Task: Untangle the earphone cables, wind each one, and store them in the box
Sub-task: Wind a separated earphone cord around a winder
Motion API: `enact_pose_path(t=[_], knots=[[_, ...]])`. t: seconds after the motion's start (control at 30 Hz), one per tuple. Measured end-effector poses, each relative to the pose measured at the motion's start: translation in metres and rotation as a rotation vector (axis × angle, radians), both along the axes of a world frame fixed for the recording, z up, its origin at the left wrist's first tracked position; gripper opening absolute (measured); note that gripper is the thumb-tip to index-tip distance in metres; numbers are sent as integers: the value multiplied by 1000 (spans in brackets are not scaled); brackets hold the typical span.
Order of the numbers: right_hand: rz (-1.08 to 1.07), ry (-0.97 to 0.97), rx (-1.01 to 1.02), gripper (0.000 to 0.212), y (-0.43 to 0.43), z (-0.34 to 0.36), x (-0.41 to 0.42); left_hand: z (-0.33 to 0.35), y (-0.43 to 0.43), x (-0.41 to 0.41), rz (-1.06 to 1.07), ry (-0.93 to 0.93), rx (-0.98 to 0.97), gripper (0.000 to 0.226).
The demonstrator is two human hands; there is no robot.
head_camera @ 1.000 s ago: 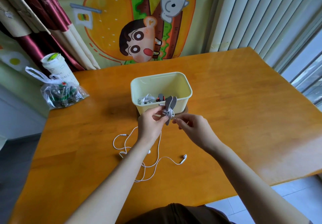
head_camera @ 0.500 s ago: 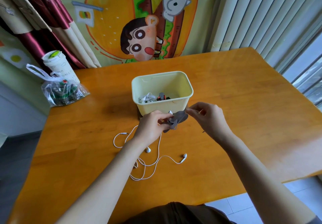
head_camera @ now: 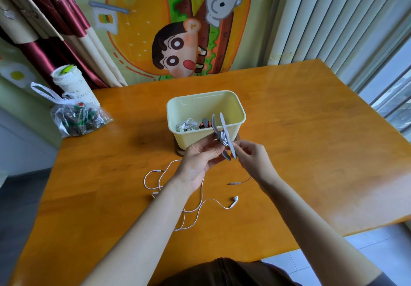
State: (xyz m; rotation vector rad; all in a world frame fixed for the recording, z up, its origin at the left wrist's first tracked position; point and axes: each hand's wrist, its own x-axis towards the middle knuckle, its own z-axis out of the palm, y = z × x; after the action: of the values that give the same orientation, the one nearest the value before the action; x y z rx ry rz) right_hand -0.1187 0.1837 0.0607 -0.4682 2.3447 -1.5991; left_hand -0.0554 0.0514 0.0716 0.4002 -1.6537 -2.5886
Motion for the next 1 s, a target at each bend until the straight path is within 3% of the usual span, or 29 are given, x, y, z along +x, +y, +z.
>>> enact_pose_path(t=[0.23, 0.43, 0.77, 0.83, 1.0], knots=[[43, -55, 53, 26, -5, -11, 20, -7, 1, -4, 248, -116, 181, 28], [89, 83, 188, 18, -5, -9, 28, -11, 0, -4, 344, -167, -35, 25], [74, 193, 237, 17, 2, -3, 26, -14, -5, -4, 384, -213, -107, 19], [109, 206, 242, 18, 3, -1, 28, -18, -3, -3, 385, -217, -191, 21], [139, 269, 258, 17, 2, 6, 29, -27, -8, -2, 355, -184, -630, 25]])
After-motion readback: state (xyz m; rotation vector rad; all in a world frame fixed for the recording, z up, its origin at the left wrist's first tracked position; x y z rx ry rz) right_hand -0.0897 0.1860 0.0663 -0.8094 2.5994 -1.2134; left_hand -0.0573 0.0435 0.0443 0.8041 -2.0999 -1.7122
